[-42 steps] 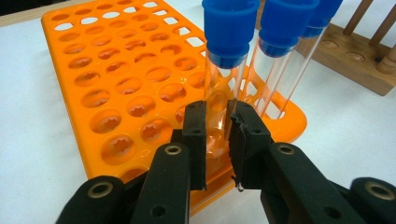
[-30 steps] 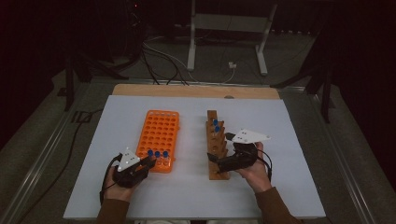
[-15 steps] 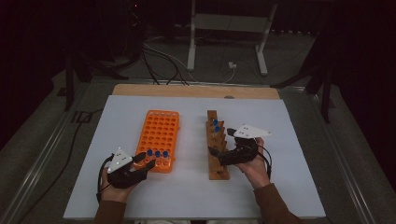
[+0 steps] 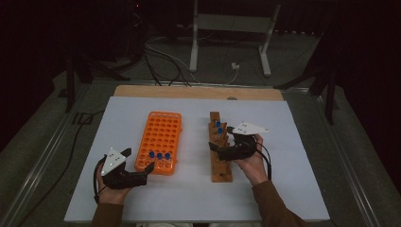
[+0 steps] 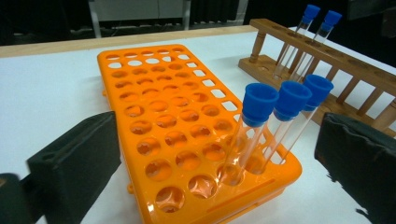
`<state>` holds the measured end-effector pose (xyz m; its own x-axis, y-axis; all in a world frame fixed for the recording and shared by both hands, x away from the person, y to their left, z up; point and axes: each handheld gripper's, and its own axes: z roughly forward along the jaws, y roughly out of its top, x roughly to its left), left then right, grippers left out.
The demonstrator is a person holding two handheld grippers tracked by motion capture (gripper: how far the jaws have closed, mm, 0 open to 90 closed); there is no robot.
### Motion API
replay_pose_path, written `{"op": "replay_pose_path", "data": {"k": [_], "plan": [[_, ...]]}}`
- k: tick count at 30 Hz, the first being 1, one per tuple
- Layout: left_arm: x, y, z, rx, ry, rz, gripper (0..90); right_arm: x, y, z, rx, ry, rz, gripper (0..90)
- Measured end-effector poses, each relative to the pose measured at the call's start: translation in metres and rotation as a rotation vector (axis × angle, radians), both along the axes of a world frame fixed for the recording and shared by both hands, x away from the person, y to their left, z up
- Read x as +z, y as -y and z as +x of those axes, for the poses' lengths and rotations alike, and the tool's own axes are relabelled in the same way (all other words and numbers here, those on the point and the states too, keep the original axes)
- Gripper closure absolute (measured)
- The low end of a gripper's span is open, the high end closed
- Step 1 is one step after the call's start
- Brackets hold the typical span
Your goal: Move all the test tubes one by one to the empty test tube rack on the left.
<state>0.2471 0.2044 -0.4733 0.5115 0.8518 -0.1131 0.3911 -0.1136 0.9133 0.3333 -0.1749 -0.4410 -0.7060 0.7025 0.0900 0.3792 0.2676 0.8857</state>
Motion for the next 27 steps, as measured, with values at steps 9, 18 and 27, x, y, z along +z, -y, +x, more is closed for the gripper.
{"op": "replay_pose_path", "data": {"k": [9, 18, 27], "plan": [[-0.002, 0.000, 0.001, 0.011, -0.007, 0.007, 0.7, -0.009, 0.000, 0.013, -0.024, -0.023, -0.024, 27.2], [-0.004, 0.000, 0.002, 0.020, -0.017, 0.009, 0.8, -0.017, -0.002, 0.019, -0.061, 0.008, -0.061, 67.0], [-0.005, 0.000, 0.003, 0.020, -0.023, 0.016, 0.8, -0.019, -0.005, 0.023, -0.081, 0.031, -0.092, 75.5]]}}
